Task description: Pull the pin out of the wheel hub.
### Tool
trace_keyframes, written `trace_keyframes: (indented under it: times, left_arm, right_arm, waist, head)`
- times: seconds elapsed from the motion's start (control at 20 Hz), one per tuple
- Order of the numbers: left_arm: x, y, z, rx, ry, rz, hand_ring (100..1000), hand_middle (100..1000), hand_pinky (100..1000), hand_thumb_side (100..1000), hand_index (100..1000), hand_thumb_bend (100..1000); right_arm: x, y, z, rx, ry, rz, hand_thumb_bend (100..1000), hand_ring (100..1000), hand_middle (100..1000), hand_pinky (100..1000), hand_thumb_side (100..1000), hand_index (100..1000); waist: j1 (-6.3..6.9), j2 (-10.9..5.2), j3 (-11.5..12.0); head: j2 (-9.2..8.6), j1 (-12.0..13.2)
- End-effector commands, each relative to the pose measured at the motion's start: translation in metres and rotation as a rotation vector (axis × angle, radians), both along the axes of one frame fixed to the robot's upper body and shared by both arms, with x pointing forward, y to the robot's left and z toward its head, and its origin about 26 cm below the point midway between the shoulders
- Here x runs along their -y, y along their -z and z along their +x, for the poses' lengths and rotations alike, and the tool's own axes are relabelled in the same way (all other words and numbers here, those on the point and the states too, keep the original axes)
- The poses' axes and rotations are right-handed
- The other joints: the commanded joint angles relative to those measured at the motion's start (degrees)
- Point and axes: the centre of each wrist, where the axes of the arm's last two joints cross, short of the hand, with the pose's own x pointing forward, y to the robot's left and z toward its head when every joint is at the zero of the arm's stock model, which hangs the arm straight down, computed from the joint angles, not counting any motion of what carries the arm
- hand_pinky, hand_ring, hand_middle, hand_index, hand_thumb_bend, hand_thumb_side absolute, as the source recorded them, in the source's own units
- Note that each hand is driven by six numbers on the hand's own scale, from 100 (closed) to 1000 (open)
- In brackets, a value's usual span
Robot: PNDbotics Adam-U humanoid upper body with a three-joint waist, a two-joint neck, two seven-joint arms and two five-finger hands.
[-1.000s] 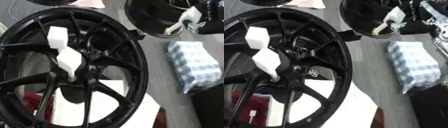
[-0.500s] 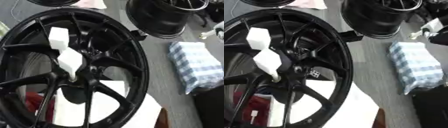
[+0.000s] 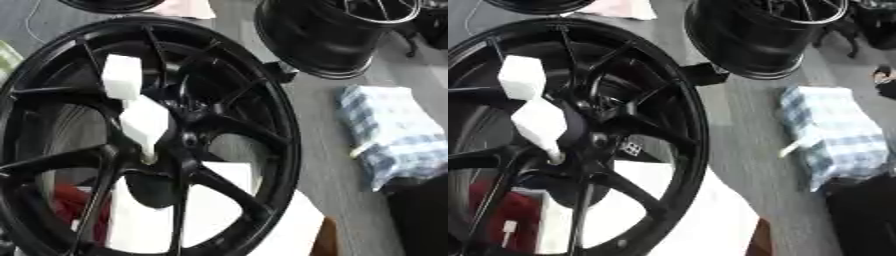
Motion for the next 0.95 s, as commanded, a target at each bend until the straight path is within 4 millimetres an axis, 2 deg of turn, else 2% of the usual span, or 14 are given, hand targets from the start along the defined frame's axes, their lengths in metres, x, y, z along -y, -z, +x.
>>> trace_keyframes:
  times: [0.05,0.15,0.2,0.3,0.35,0.4,0.6,0.65,0.95]
  left_arm:
    - [0.001,-0.008,-0.001,0.026,0.015,0.02,591,515,910,785,722,100]
    - [0.002,-0.009,-0.001,0.027,0.019,0.02,591,515,910,784,722,100]
    - [0.002,-0.009,-0.001,0.028,0.021,0.02,591,515,911,784,722,100]
    - [0.002,-0.009,0.0,0.028,0.025,0.019,591,515,911,783,722,100]
    - [0.002,-0.009,0.0,0.028,0.027,0.019,591,515,911,786,722,100]
    - [0.003,-0.01,0.0,0.029,0.029,0.02,591,515,911,782,722,100]
    - [0.003,-0.01,0.0,0.031,0.031,0.02,591,515,911,782,722,100]
    - [0.003,-0.01,0.0,0.031,0.033,0.02,592,515,911,780,722,100]
    - [0.004,-0.011,0.001,0.033,0.041,0.019,594,515,911,781,722,100]
  right_arm:
    - [-0.008,-0.024,0.002,0.12,-0.04,-0.026,292,792,684,727,386,738]
    - [-0.018,-0.029,0.005,0.183,-0.077,-0.018,292,718,591,699,333,690]
    - [-0.025,-0.032,0.007,0.216,-0.099,-0.015,289,660,536,671,272,645]
    - [-0.039,-0.036,0.011,0.274,-0.154,-0.01,282,609,490,650,188,597]
    - [-0.047,-0.038,0.012,0.293,-0.185,-0.008,348,600,482,651,151,587]
    - [-0.054,-0.04,0.013,0.307,-0.22,-0.005,285,598,480,651,143,585]
    - [-0.064,-0.043,0.013,0.333,-0.273,0.036,285,598,480,651,143,585]
    - [-0.066,-0.045,0.013,0.339,-0.286,0.041,317,585,468,646,100,571]
    - [-0.109,-0.059,0.013,0.353,-0.52,0.017,344,581,465,644,100,568]
  waist:
    - [0.38,-0.99,0.12]
    - [0.45,-1.02,0.26]
    - [0.47,-1.04,0.32]
    - [0.53,-1.05,0.46]
    - [0.57,-1.06,0.52]
    - [0.6,-1.08,0.56]
    - [0.62,-1.09,0.57]
    - [0.64,-1.13,0.71]
    - [0.68,-1.16,0.96]
  head:
    - [-0.69,-0.48]
    - [-0.76,-0.62]
    - [-0.77,-0.73]
    - [-0.83,-0.88]
    - [-0.87,-0.98]
    - [-0.92,-1.06]
    - [-0.96,-1.11]
    - [-0.97,-1.24]
    - [-1.16,-1.72]
